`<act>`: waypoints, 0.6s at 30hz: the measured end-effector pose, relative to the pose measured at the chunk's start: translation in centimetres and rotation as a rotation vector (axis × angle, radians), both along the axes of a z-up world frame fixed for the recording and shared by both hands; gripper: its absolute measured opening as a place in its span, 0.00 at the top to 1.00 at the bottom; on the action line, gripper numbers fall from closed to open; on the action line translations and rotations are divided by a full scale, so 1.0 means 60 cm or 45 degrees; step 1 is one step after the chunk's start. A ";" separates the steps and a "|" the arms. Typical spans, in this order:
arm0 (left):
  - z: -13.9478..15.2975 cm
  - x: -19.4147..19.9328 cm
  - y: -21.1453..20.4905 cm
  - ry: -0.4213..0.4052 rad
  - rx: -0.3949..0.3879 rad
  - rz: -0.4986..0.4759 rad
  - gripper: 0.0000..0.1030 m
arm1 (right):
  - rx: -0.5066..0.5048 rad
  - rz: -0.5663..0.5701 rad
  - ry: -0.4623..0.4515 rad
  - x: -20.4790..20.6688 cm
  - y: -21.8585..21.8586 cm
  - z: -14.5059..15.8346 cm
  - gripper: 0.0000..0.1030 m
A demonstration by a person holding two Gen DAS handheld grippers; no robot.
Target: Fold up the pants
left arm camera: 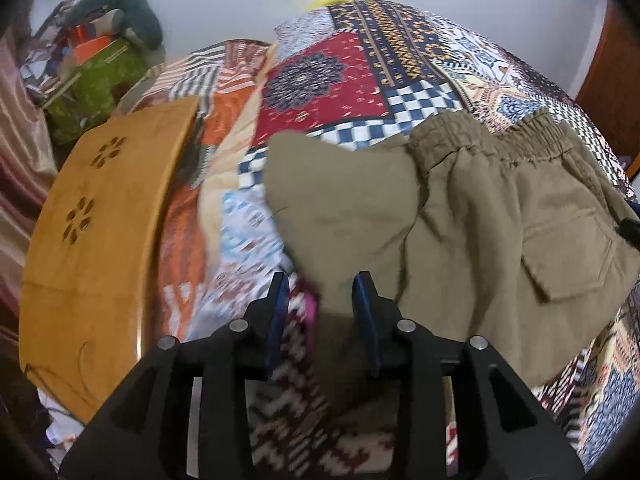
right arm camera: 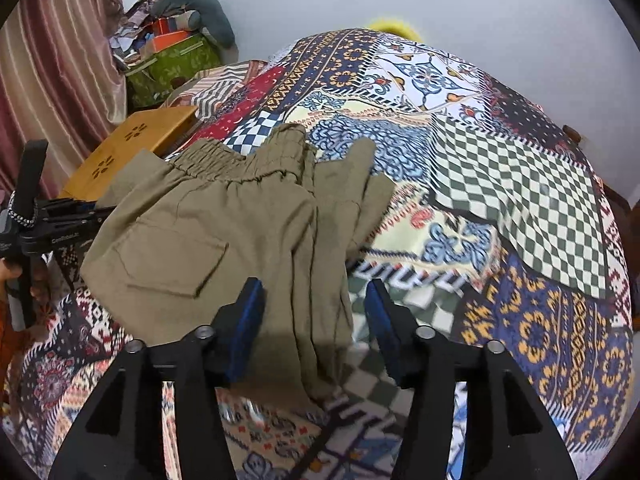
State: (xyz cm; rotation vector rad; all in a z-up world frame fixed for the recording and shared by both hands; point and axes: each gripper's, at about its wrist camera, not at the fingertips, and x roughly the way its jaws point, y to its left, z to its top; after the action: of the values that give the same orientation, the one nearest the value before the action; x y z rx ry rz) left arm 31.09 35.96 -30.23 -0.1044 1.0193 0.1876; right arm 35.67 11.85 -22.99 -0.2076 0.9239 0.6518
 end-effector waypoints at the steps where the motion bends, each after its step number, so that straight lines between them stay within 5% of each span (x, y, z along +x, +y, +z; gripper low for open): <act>1: -0.001 -0.007 0.004 0.003 -0.010 0.012 0.66 | 0.010 -0.003 0.004 -0.004 -0.008 0.002 0.47; 10: 0.027 -0.057 0.004 0.011 0.042 0.080 0.66 | 0.029 -0.026 0.022 -0.029 -0.050 0.021 0.44; 18: 0.162 -0.106 -0.070 -0.177 0.027 0.033 0.66 | 0.104 -0.002 -0.114 -0.075 -0.069 0.111 0.44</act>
State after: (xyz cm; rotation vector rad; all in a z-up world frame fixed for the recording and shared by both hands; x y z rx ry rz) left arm 24.71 31.79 -20.54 -0.1100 0.8775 0.2116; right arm 31.18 7.74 -16.35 -0.1621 0.8096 0.6721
